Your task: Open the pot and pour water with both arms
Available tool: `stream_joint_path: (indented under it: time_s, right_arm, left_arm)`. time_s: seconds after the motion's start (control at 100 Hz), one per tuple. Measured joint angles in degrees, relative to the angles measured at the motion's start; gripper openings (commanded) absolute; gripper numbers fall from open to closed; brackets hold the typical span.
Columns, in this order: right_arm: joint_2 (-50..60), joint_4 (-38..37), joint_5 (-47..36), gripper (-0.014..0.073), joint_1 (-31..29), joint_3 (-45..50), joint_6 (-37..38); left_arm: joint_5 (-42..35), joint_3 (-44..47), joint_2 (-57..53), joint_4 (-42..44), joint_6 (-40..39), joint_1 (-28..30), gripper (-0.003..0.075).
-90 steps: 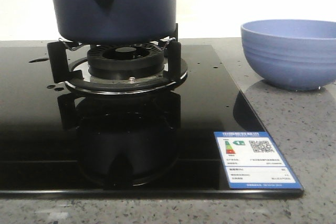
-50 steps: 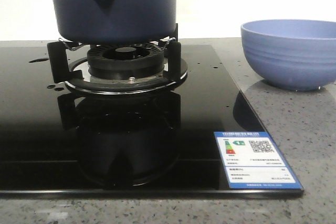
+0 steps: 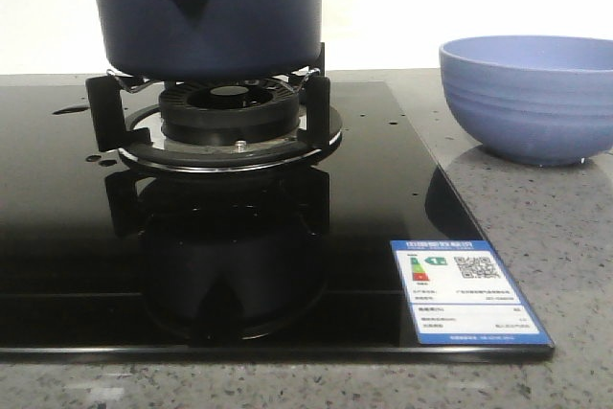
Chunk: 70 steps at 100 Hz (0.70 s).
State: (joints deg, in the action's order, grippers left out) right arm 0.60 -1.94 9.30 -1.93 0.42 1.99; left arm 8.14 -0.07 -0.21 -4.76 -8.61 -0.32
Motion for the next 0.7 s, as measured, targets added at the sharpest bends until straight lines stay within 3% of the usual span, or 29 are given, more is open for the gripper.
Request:
stream_joint_path:
  time_s: [0.29, 0.7]
  right_arm:
    - [0.00, 3.43, -3.24, -0.0063, 0.00, 0.00, 0.00]
    - [0.00, 27.16, -5.37, -0.0063, 0.00, 0.00, 0.00]
  left_arm:
    - [-3.92, 0.00, 0.00, -4.91, 0.00, 0.00, -0.0020]
    - [-7.48, 0.00, 0.00, -26.45, -0.11, 0.00, -0.0020]
